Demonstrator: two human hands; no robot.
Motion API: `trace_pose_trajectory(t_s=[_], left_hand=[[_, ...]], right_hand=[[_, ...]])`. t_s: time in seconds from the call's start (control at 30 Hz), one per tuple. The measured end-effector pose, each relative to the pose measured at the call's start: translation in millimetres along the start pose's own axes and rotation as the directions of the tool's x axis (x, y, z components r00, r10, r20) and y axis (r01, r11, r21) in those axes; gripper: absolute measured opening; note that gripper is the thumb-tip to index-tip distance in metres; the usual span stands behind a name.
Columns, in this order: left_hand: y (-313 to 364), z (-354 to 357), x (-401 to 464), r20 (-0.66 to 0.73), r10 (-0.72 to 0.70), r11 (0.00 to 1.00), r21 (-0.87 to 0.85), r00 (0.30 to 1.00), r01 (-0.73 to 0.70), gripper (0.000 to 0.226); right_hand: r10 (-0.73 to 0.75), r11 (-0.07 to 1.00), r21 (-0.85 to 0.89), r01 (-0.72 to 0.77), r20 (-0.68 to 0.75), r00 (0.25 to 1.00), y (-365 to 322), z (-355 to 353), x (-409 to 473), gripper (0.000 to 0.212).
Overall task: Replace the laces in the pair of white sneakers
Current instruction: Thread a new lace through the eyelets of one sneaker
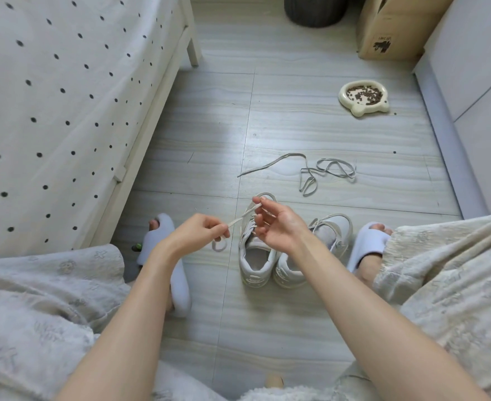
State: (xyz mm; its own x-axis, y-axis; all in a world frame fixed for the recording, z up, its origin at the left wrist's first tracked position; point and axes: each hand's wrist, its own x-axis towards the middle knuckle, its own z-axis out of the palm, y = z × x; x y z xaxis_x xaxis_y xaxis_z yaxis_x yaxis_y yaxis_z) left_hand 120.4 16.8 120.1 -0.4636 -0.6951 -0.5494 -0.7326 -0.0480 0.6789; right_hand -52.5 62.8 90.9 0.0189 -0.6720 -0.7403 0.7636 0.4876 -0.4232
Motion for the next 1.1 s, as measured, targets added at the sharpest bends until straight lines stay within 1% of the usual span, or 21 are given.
trace_pose_trajectory(t_s=[0.13,0.2,0.23,0.37,0.43,0.53,0.63,0.73,0.87,0.93,1.0,1.03,1.1], left_hand=[[-3,2,1,0.009,-0.008,0.997,-0.074,1.000,0.009,0.026],[-8,8,3,-0.002,-0.015,0.998,-0.056,1.000,0.015,0.025],[-11,10,3,0.003,-0.023,0.999,-0.039,1.000,0.023,0.025],[-21,16,6,0.057,-0.038,0.999,-0.019,0.998,0.040,0.027],[-28,19,8,0.050,-0.058,0.998,-0.035,0.997,0.060,0.029],[-35,23,11,0.025,-0.081,0.995,-0.057,0.996,0.082,0.029],[-37,25,12,-0.036,-0.093,0.988,-0.123,0.995,0.088,0.027],[-37,30,14,-0.055,-0.097,0.980,-0.182,0.994,0.086,0.018],[-28,41,16,-0.096,-0.113,0.963,-0.254,0.989,0.086,0.025],[-23,45,15,-0.126,-0.044,0.976,-0.218,0.991,0.015,0.017],[-24,48,15,-0.157,0.092,0.992,-0.072,0.983,-0.104,0.010],[-26,50,15,-0.189,0.144,0.989,0.003,0.971,-0.146,0.010],[-29,51,16,-0.285,0.178,0.983,0.090,0.942,-0.159,0.015]], right_hand=[[-0.070,0.983,-0.173,0.070,0.006,0.998,0,3,-8,0.012],[-0.072,0.982,-0.175,0.076,0.030,0.997,3,5,-10,0.012],[-0.071,0.988,-0.137,0.075,0.034,0.997,3,6,-10,0.011],[-0.100,0.988,0.120,0.099,0.002,0.995,-6,2,-8,0.008],[-0.123,0.975,0.187,0.123,-0.013,0.992,-11,0,-8,0.009],[-0.131,0.966,0.222,0.132,-0.019,0.991,-14,-2,-8,0.010],[-0.135,0.961,0.240,0.135,-0.017,0.991,-15,-4,-8,0.010],[-0.135,0.954,0.270,0.133,-0.011,0.991,-18,-3,-10,0.010],[-0.139,0.932,0.328,0.155,-0.074,0.988,-24,-6,-8,0.011],[-0.145,0.914,0.363,0.179,-0.118,0.982,-29,-10,-6,0.012],[-0.153,0.911,0.361,0.199,-0.152,0.976,-33,-12,-3,0.012],[-0.153,0.915,0.347,0.203,-0.166,0.974,-35,-12,-2,0.012],[-0.154,0.926,0.313,0.209,-0.192,0.969,-38,-12,-1,0.013]])
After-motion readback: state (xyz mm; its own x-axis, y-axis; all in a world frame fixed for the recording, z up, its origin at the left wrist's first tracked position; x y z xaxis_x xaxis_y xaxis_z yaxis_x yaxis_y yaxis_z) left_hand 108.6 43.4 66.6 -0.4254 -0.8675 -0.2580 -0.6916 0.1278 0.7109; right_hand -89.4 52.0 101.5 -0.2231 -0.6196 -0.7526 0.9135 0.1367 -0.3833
